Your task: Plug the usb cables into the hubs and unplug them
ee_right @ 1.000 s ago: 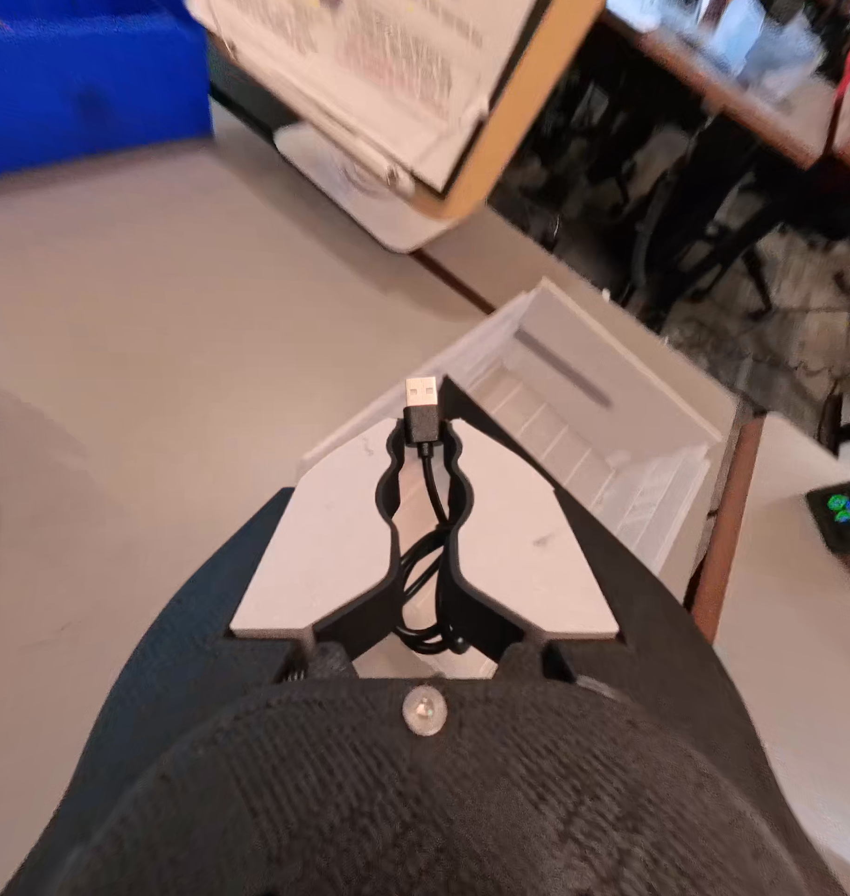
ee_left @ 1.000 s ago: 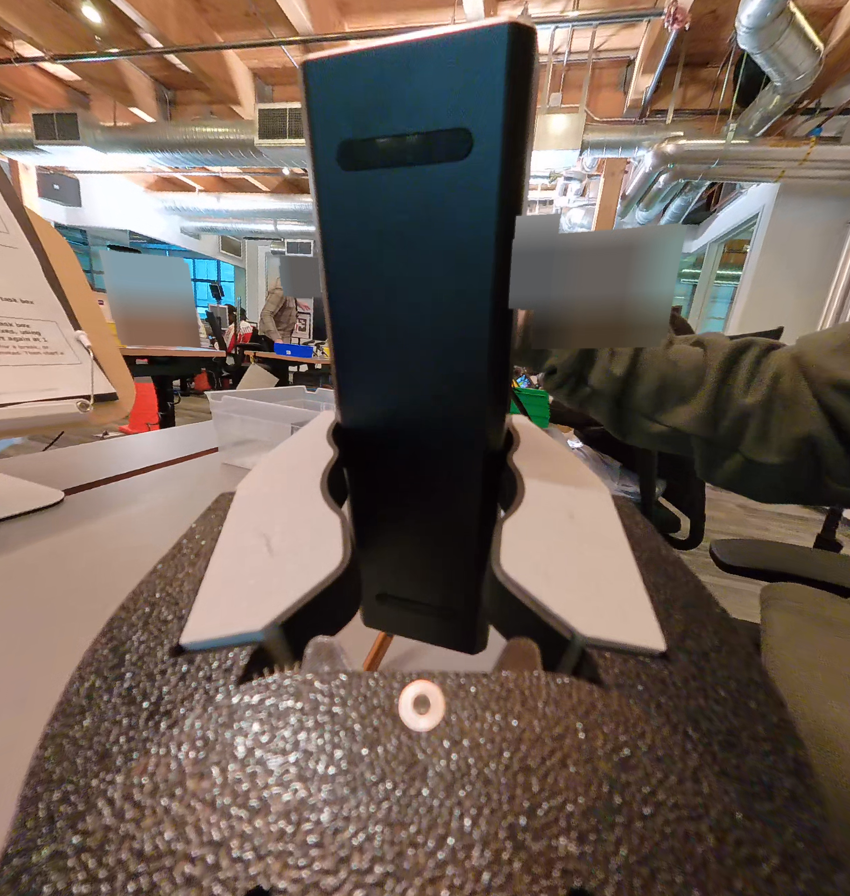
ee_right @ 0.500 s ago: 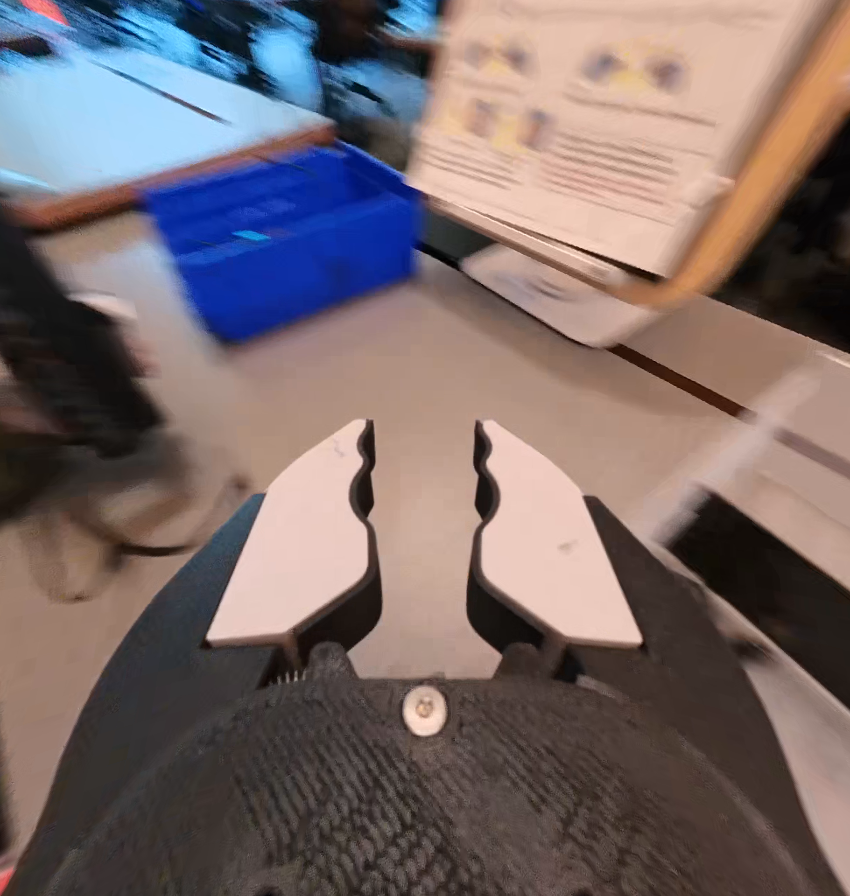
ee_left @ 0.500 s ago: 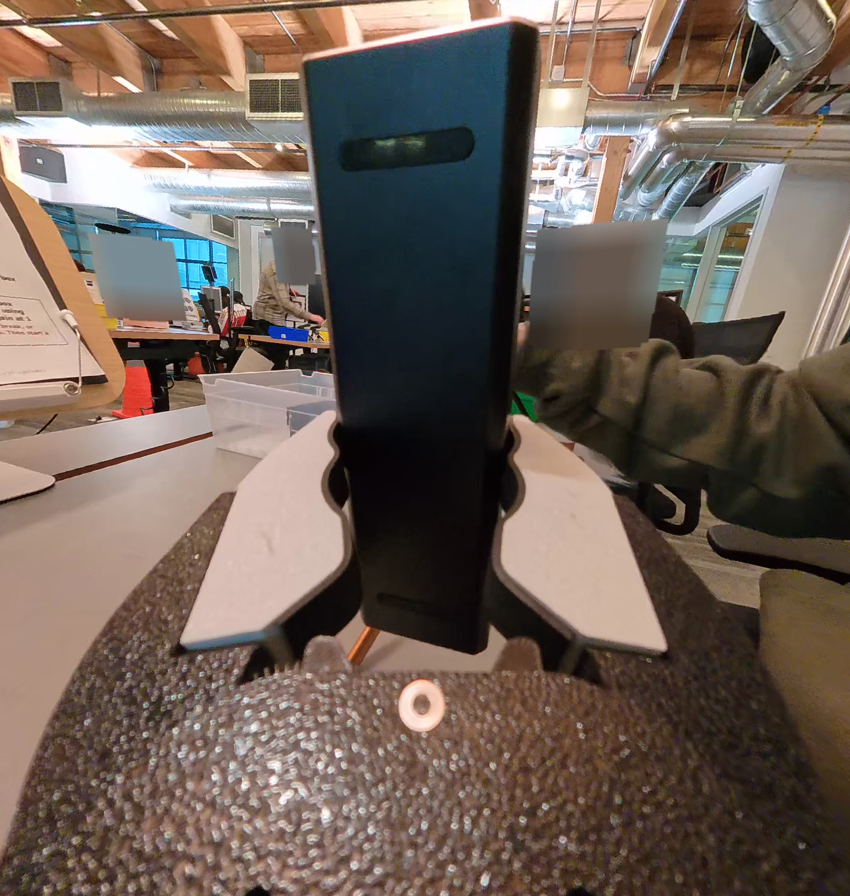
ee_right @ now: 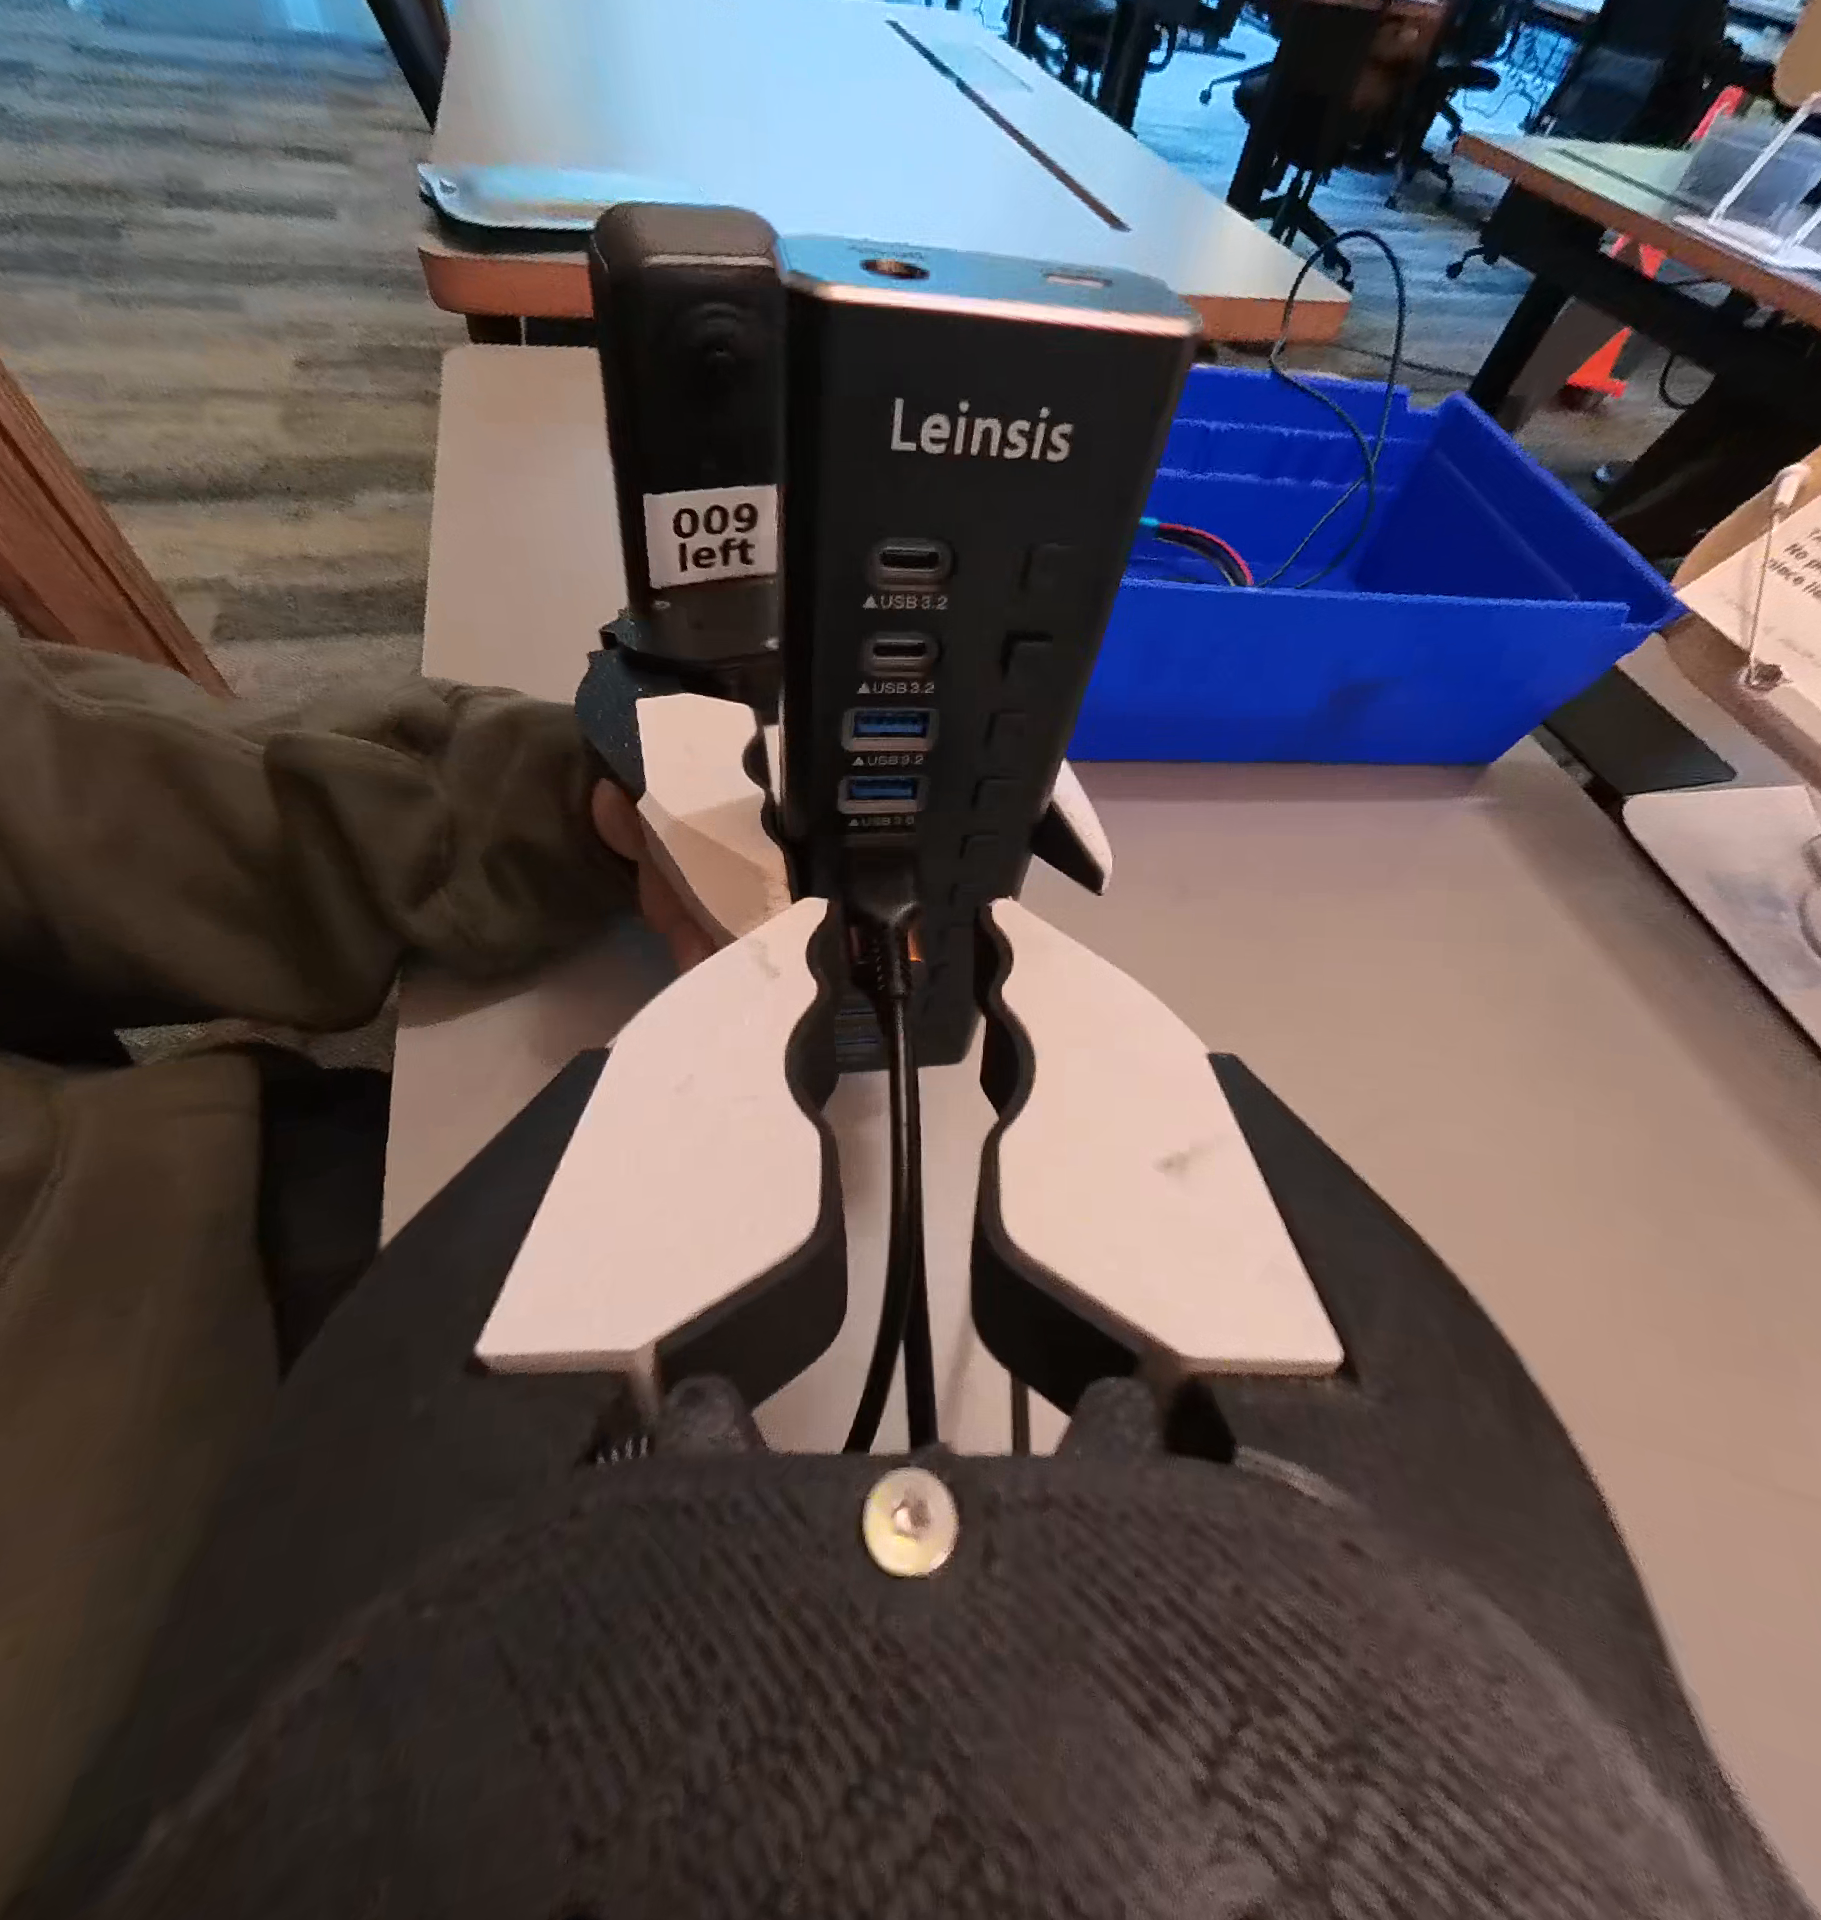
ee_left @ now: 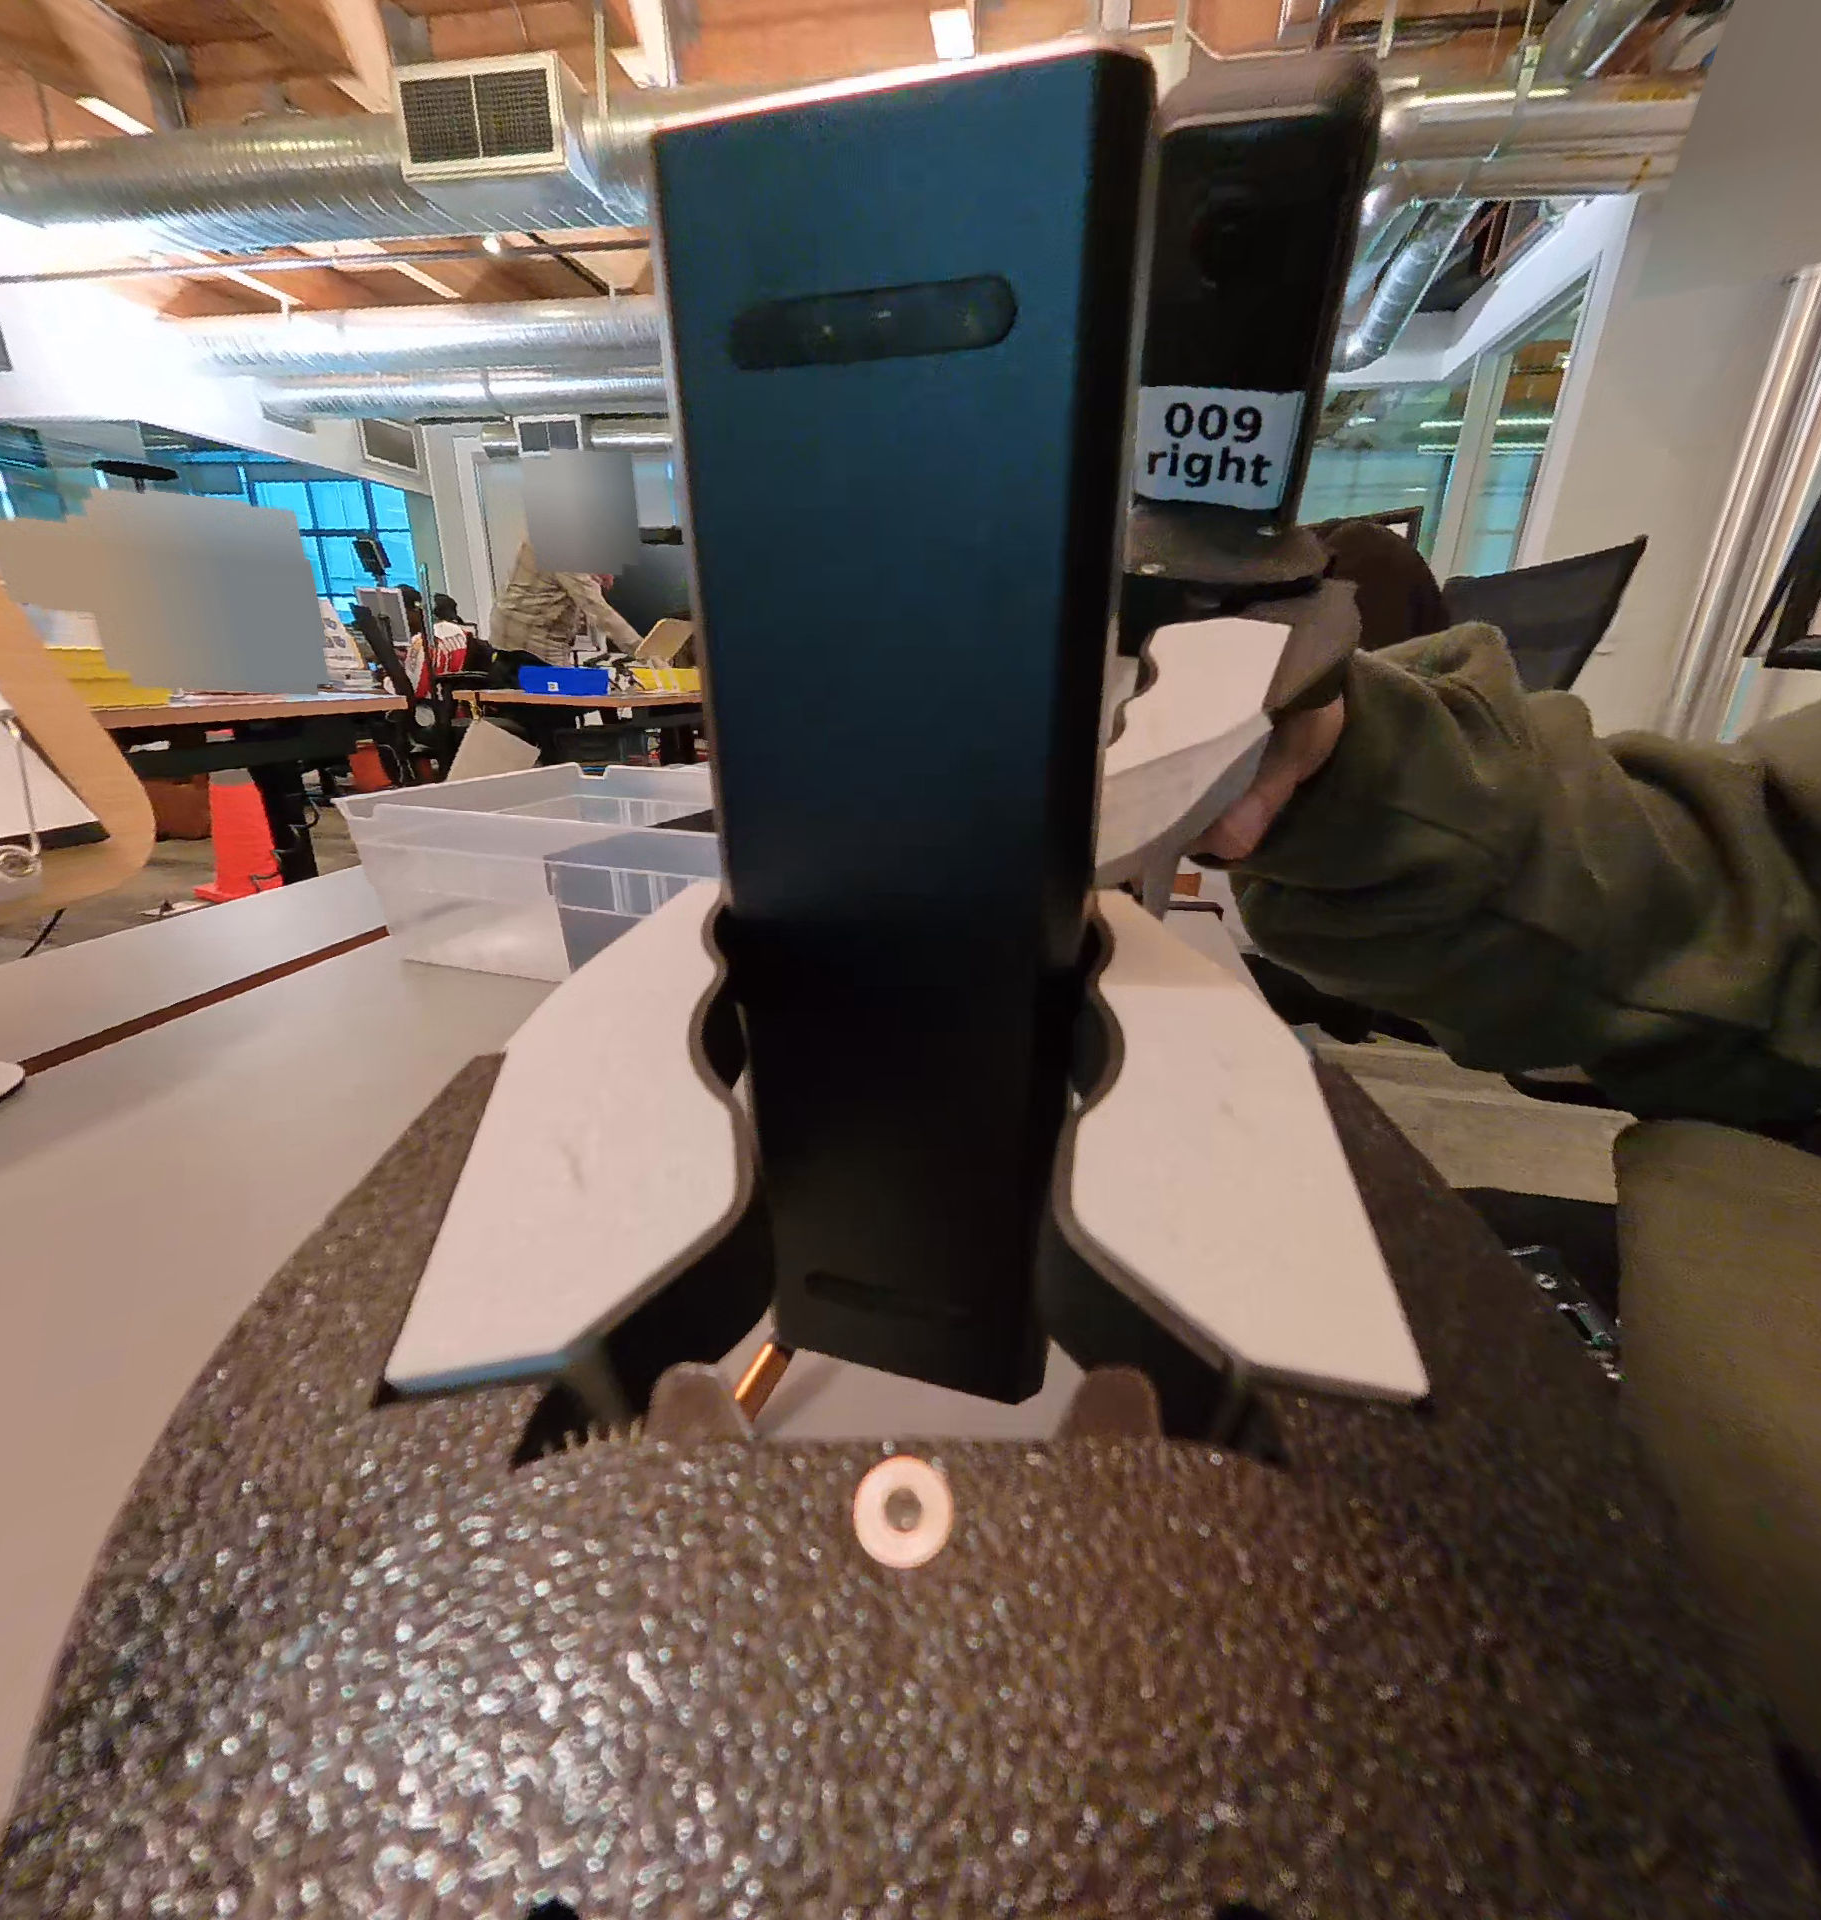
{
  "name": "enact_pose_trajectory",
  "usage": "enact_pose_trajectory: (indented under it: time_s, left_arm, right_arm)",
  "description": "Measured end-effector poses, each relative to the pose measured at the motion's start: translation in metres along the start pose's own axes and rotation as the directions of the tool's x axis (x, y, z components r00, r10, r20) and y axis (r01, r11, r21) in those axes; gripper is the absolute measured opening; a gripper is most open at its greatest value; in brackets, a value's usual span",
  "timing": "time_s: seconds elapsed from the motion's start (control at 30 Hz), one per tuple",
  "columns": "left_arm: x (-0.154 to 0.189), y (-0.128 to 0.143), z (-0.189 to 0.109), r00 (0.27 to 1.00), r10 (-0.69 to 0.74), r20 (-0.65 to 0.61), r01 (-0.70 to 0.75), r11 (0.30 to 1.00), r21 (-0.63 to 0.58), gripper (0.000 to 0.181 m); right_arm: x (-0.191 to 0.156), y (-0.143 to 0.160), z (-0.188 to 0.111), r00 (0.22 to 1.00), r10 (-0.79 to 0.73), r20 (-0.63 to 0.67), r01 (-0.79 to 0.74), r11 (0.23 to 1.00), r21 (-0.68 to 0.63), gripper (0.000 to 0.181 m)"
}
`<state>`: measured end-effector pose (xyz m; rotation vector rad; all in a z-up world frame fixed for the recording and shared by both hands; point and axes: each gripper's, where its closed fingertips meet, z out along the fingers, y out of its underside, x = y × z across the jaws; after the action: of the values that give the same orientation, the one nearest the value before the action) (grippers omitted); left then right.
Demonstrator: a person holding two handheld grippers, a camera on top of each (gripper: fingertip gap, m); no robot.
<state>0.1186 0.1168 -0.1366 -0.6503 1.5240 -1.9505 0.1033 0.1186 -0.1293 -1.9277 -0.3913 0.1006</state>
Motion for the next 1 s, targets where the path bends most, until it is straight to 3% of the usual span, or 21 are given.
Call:
enact_pose_trajectory:
  time_s: [0.13,0.23,0.47,0.77,1.0]
  left_arm:
    - [0.01,0.0,0.001,0.998,0.021,-0.057,-0.02,1.0,0.006,0.06]
    - [0.01,0.001,0.002,0.998,0.028,-0.055,-0.028,1.0,-0.002,0.06]
    - [0.004,0.004,0.002,1.0,0.009,-0.02,-0.01,1.0,-0.015,0.06]
    - [0.002,-0.003,0.002,1.0,0.029,0.008,-0.029,0.999,0.026,0.06]
    - [0.0,-0.01,0.004,0.998,0.041,0.046,-0.043,0.998,0.053,0.061]
  right_arm:
    - [-0.007,0.002,-0.003,0.995,0.07,0.076,-0.071,0.997,0.011,0.026]
    - [-0.012,0.004,-0.003,0.99,0.093,0.108,-0.095,0.995,0.014,0.016]
    - [-0.004,0.006,-0.001,0.999,-0.007,0.033,0.007,1.0,0.006,0.014]
    - [-0.004,-0.001,-0.001,0.996,0.068,0.05,-0.073,0.991,0.11,0.015]
    - [-0.003,-0.008,-0.005,0.998,0.048,0.027,-0.05,0.996,0.075,0.014]
